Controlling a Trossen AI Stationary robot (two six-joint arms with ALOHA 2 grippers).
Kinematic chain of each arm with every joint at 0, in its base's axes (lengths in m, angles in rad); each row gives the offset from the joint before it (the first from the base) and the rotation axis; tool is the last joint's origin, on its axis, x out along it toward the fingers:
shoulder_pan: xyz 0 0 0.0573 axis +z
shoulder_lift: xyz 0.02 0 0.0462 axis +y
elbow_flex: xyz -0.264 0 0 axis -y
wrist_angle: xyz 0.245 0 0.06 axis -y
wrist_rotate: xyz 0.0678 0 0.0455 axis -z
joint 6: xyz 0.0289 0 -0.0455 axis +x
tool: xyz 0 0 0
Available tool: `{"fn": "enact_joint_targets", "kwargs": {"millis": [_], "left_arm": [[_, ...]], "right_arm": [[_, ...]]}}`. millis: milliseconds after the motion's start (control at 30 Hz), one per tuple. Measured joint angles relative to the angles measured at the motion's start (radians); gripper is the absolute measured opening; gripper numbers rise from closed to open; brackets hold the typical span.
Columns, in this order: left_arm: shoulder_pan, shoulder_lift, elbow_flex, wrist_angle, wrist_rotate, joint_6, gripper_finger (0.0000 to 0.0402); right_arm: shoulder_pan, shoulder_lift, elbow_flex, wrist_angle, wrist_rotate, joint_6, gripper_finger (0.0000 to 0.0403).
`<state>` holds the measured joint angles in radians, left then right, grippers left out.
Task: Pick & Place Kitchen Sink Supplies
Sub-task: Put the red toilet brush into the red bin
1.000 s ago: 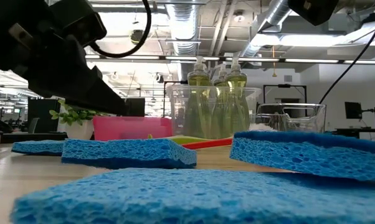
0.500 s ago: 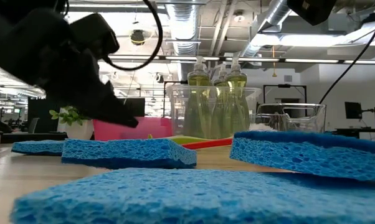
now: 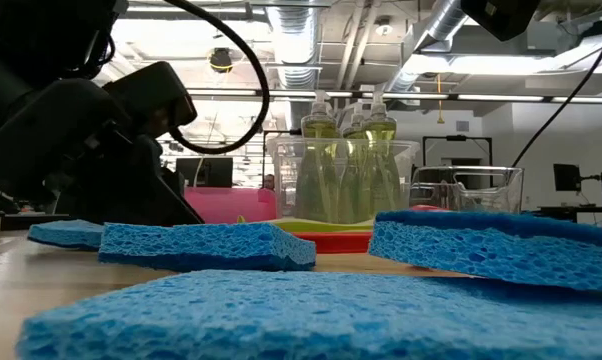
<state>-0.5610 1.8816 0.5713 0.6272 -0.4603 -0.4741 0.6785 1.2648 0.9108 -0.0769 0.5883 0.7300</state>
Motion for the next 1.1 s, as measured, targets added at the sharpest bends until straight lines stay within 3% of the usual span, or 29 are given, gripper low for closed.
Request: {"fn": "enact_joint_targets", "kwargs": {"millis": [267,667,933,1100], "left_arm": [[0.002,0.003,0.013,0.007,-0.007,-0.003,0.0177],[-0.008,0.007,0.011,0.063,0.024,-0.045,0.0022],[-0.011,0.007,0.011,0.152,0.005,-0.067,0.0034],[-0.011,0.007,0.011,0.233,-0.02,-0.067,0.0019]], "right_arm": [[0.0,0.0,0.0,0.0,0.036,-0.006,0.0249],[0.0,0.0,0.0,0.001,0.041,-0.006,0.0249],[0.001,0.0,0.0,0.002,0.041,-0.005,0.0249],[0.001,0.0,0.0,0.002,0.041,-0.004,0.0249]]}}
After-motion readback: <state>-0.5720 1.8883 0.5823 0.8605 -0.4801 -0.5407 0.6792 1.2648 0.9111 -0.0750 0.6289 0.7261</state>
